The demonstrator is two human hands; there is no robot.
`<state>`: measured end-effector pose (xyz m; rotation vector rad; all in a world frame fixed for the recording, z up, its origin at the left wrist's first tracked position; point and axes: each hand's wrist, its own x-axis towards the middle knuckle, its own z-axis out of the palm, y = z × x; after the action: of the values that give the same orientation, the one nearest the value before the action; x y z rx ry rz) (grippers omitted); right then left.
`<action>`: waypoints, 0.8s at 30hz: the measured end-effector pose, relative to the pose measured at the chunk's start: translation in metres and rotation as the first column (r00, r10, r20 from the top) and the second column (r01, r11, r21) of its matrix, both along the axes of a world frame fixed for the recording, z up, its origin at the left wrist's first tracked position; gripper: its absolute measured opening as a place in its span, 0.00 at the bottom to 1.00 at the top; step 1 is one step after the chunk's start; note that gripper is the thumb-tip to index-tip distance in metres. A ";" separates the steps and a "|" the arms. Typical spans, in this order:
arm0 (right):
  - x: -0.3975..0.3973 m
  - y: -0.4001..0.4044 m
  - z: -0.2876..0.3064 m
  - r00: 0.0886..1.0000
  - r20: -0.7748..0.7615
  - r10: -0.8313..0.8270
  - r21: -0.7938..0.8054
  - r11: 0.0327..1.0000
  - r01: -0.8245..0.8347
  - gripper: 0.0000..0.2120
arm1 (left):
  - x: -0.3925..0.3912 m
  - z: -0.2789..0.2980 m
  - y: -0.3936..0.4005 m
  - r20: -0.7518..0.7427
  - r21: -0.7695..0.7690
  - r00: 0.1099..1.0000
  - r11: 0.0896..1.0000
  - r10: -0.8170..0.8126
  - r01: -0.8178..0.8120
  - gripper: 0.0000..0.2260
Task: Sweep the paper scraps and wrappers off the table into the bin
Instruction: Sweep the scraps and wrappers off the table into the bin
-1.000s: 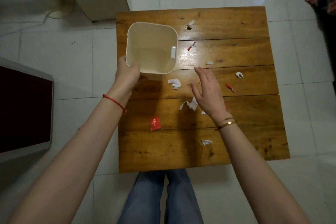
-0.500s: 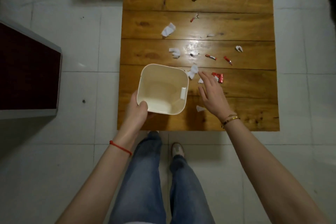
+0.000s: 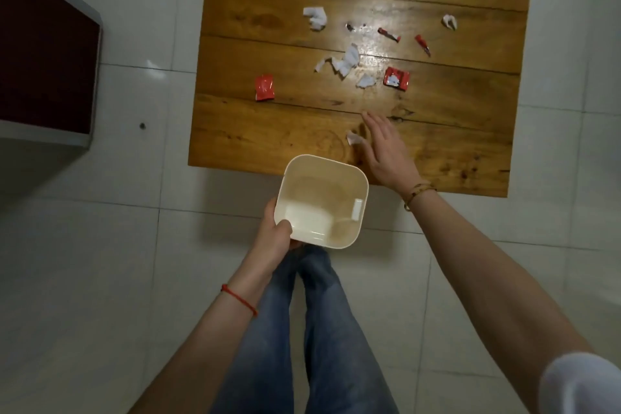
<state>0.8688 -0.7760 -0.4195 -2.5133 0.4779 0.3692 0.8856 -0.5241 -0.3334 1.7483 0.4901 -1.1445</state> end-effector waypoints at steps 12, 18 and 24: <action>-0.006 0.013 -0.021 1.000 0.023 0.017 0.006 1.000 -0.017 0.25 | -0.033 -0.048 0.027 -0.059 0.040 0.997 0.998 0.045 -0.042 0.28; -0.008 0.024 -0.030 0.999 0.051 -0.009 0.035 0.999 0.007 0.25 | -0.033 -0.083 0.021 -0.128 0.071 0.986 0.992 0.111 -0.102 0.22; -0.011 0.036 -0.044 0.998 0.062 -0.024 0.045 0.999 0.021 0.26 | -0.027 -0.109 0.019 -0.166 0.030 0.981 0.995 0.101 -0.097 0.25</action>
<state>0.8582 -0.7403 -0.4635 -2.4670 0.4674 0.2881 0.8582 -0.5049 -0.4426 1.6345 0.6867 -1.2246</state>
